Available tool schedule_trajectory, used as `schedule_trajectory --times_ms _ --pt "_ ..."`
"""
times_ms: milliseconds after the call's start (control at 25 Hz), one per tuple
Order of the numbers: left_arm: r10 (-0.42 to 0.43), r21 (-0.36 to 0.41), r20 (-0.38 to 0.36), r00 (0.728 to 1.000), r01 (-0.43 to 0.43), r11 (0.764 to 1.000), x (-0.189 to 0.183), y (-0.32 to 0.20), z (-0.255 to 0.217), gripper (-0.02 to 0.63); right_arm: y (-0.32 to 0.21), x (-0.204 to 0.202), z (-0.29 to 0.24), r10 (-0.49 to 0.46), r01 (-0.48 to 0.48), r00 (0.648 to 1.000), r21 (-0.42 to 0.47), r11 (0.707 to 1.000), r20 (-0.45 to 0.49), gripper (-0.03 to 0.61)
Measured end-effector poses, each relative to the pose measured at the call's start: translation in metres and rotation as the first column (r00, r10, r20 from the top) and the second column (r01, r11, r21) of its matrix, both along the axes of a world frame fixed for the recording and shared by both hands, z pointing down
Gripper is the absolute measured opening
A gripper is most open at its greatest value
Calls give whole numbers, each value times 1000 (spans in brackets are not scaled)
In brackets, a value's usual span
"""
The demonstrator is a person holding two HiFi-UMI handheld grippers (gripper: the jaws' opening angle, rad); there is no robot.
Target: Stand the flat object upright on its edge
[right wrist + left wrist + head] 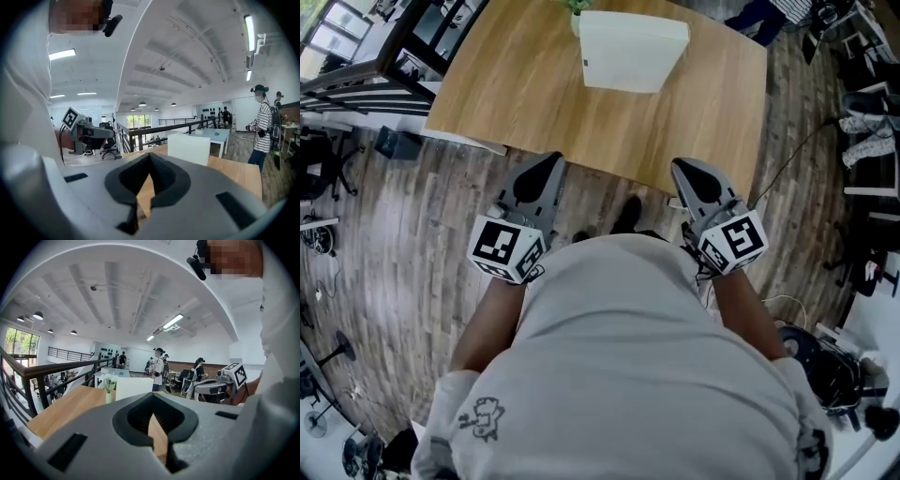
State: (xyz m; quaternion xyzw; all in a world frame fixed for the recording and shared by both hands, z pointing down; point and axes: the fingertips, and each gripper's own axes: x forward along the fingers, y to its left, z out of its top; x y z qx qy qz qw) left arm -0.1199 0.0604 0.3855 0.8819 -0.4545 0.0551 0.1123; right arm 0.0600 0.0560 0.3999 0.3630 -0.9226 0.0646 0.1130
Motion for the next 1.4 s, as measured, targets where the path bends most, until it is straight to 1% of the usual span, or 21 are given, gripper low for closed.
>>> schedule_trajectory --times_ms 80,200,440,640,840,960,1120,1400 --pt "3 2 -17 1000 -3 1000 -14 14 -2 6 15 -9 -4 17 -17 1000 15 1000 -4 5" --pt "15 18 -14 1000 -15 1000 -30 38 -4 6 40 -20 -7 39 -39 999 27 999 -5 5" --pt "44 62 -5 999 -44 997 -48 77 -10 6 86 -32 -13 81 -80 997 58 995 -13 5" --pt "58 73 -15 998 -56 996 -60 100 -12 6 115 -39 -18 99 -100 995 58 993 16 5" --pt "65 78 -35 997 -62 995 -58 116 -19 6 136 -29 -25 109 -110 994 73 991 15 5" --pt "56 96 -41 998 -51 994 -58 121 -26 6 144 -25 -32 110 -111 994 86 990 17 5" --pt "46 114 -32 998 -42 993 -60 126 -30 6 149 -23 -35 115 -116 993 98 988 21 5" --pt "50 118 -47 998 -44 992 -58 131 -31 6 152 -24 -31 116 -119 993 94 988 36 5"
